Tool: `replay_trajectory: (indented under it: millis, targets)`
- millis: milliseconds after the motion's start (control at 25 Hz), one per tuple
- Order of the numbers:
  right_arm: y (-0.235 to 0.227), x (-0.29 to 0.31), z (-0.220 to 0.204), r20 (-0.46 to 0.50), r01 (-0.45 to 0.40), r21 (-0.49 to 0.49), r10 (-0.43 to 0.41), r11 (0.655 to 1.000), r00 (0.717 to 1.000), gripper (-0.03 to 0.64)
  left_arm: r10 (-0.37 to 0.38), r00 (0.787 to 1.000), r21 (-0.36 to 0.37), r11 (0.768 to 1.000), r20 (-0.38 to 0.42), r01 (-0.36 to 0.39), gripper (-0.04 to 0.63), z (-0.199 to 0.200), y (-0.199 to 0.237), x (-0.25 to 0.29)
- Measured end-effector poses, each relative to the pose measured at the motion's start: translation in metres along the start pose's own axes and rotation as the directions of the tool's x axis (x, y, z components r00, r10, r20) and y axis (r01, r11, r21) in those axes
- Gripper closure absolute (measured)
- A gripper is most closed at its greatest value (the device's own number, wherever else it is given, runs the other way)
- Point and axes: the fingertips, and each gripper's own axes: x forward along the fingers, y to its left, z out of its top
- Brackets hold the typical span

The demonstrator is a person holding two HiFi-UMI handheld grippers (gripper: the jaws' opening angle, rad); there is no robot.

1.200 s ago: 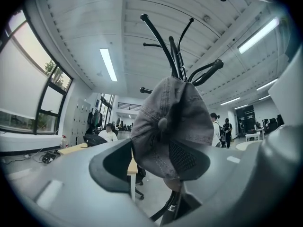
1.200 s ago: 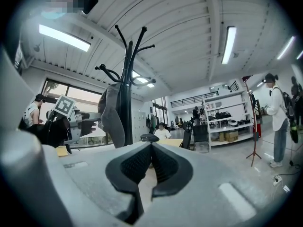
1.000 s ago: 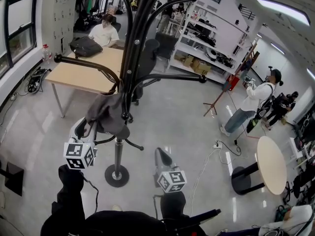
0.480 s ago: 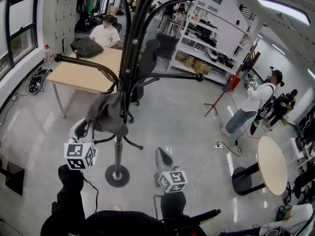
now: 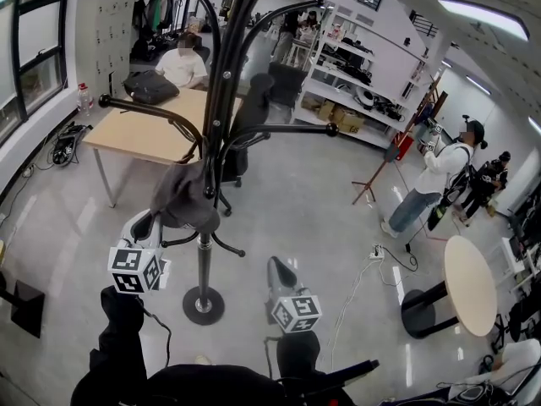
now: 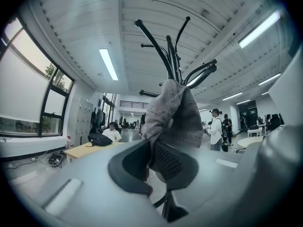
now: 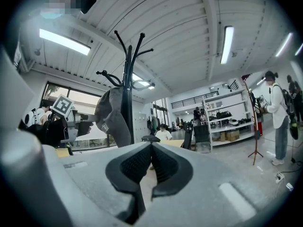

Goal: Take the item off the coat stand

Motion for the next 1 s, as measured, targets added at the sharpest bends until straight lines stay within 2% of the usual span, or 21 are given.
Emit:
replay_trajectory:
  millis: [280, 1000]
  targets:
    - [0.003, -0.004, 0.003, 0.006, -0.009, 0.0, 0.009, 1.0, 1.0, 0.615, 0.003, 1.0, 0.023, 1.0, -0.002, -0.003, 0.577, 0.008, -0.003, -0.008]
    - [0.005, -0.01, 0.002, 0.019, -0.02, -0.001, 0.02, 1.0, 1.0, 0.615, 0.013, 0.997, -0.029, 1.0, 0.071, -0.011, 0.578, 0.043, -0.003, -0.022]
